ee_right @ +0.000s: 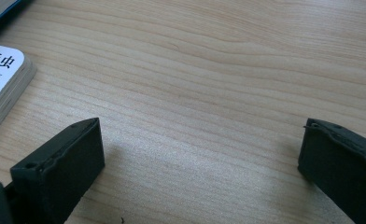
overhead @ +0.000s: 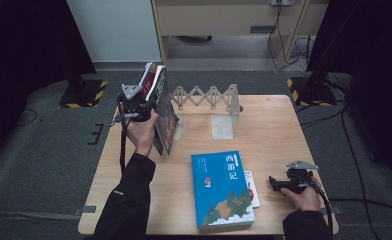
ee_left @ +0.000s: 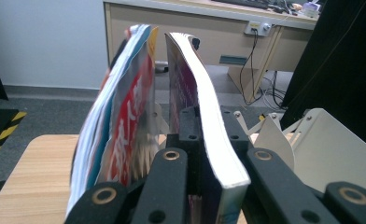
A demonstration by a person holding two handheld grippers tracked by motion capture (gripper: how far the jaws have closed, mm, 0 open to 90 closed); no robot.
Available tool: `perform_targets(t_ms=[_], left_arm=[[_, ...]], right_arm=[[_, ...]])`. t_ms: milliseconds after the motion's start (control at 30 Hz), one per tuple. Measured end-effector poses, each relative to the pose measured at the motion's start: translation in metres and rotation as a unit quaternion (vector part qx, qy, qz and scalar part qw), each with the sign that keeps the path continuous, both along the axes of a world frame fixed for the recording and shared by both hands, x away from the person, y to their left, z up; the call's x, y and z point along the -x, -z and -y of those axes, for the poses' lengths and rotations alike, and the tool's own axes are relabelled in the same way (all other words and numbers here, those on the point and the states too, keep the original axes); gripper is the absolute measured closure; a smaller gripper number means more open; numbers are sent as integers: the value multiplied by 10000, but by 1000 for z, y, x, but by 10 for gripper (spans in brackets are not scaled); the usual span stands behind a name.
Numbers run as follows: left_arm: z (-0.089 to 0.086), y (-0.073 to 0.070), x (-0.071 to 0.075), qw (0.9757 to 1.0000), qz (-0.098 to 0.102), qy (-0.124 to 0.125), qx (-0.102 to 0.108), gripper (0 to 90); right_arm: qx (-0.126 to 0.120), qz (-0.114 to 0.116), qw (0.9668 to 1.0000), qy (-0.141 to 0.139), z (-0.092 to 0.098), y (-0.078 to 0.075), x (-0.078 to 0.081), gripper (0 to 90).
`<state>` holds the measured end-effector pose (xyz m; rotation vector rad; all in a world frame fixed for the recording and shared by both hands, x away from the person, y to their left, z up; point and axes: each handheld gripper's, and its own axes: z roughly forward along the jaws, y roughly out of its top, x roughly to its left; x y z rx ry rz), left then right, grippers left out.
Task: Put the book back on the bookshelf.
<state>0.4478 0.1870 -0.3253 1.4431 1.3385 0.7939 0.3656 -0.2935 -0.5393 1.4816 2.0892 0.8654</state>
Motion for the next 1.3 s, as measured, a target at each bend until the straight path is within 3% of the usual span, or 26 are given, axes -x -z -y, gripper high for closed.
perform_targets(t_ms=[267, 467, 667, 867, 1067, 1300], left_arm=[[8, -8, 0, 9999, 109, 59, -1, 822], [16, -6, -13, 9999, 143, -2, 73, 822], [22, 1, -28, 9994, 176, -206, -212, 822], [21, 7, -37, 9991, 126, -324, -225, 822], [23, 10, -36, 9980, 268, -400, -420, 822], [20, 20, -35, 9971, 288, -462, -531, 822]], right_arm=[[7, 9, 10000, -10, 0, 0, 0, 4], [7, 10, 10000, -15, 0, 0, 0, 4], [15, 7, 10000, -31, 0, 0, 0, 4], [7, 2, 10000, -29, 0, 0, 0, 4], [6, 1, 10000, -35, 0, 0, 0, 4], [6, -2, 10000, -42, 0, 0, 0, 4]])
